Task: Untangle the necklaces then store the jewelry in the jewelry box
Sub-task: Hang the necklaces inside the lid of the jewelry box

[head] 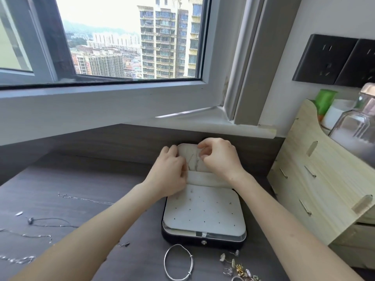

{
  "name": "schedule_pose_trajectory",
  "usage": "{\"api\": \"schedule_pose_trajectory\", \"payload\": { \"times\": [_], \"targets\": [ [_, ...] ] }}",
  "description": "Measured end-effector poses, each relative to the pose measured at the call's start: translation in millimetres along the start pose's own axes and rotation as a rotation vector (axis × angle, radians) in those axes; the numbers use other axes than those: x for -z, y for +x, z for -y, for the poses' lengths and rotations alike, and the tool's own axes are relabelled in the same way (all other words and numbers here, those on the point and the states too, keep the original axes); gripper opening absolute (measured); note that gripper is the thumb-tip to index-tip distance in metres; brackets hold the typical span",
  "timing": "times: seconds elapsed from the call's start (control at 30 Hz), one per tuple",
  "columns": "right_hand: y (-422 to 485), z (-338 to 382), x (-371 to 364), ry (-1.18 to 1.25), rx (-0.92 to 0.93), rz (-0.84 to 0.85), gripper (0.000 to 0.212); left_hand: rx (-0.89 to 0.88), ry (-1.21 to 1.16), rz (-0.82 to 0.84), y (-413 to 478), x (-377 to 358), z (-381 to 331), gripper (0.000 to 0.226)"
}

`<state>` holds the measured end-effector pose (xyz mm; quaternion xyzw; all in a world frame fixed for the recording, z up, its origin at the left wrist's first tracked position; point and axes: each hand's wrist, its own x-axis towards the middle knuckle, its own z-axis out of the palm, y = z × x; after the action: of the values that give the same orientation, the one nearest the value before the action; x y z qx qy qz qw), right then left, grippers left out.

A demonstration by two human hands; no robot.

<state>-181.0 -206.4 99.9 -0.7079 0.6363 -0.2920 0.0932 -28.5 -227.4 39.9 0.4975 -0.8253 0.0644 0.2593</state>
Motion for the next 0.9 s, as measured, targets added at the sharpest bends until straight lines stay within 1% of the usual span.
{"api": "schedule_pose_trajectory", "payload": {
  "times": [0.07,0.17,0.27,0.33,0.4,0.47,0.53,0.6,0.63,0.7,0.73,0.77,0.83,0.9],
  "targets": [
    [-4,0,1,-0.051,0.004,0.029,0.035,-0.012,-0.082,0.039,-1,-2,3,0.008],
    [-9,-5,0,-0.095,0.017,0.07,0.034,-0.089,-0.227,-0.051,-12,-4,8,0.006],
    [-17,-10,-4,-0.043,0.098,0.057,0.038,-0.211,-0.227,-0.155,-21,-5,10,0.013],
    [-24,-10,-7,-0.089,0.219,-0.001,0.043,-0.281,-0.176,-0.203,-22,-1,8,0.012],
    [-29,-10,-11,-0.202,0.333,-0.094,0.045,-0.344,-0.134,-0.23,-22,0,8,0.008],
    [-33,-11,-14,-0.291,0.374,-0.176,0.042,-0.377,-0.11,-0.224,-22,1,9,0.009],
    [-37,-8,-15,-0.337,0.36,-0.135,0.039,-0.381,-0.109,-0.227,-24,0,11,0.016],
    [-40,-6,-12,-0.325,0.315,-0.02,0.037,-0.381,-0.114,-0.234,-24,1,10,0.02],
    [-42,-6,-11,-0.295,0.303,-0.032,0.037,-0.383,-0.117,-0.237,-24,1,10,0.02],
    [-43,-7,-7,-0.288,0.253,-0.111,0.038,-0.383,-0.12,-0.234,-24,1,10,0.019],
    [-43,-7,-6,-0.329,0.21,-0.091,0.037,-0.378,-0.119,-0.231,-24,1,9,0.019],
    [-43,-7,-6,-0.362,0.167,-0.025,0.036,-0.373,-0.119,-0.231,-24,1,10,0.019],
    [-45,-7,-7,-0.347,0.111,0.087,0.037,-0.368,-0.121,-0.229,-24,1,9,0.019],
    [-46,-7,-3,-0.281,0.08,0.059,0.039,-0.362,-0.119,-0.221,-24,2,9,0.018]
  ]
}}
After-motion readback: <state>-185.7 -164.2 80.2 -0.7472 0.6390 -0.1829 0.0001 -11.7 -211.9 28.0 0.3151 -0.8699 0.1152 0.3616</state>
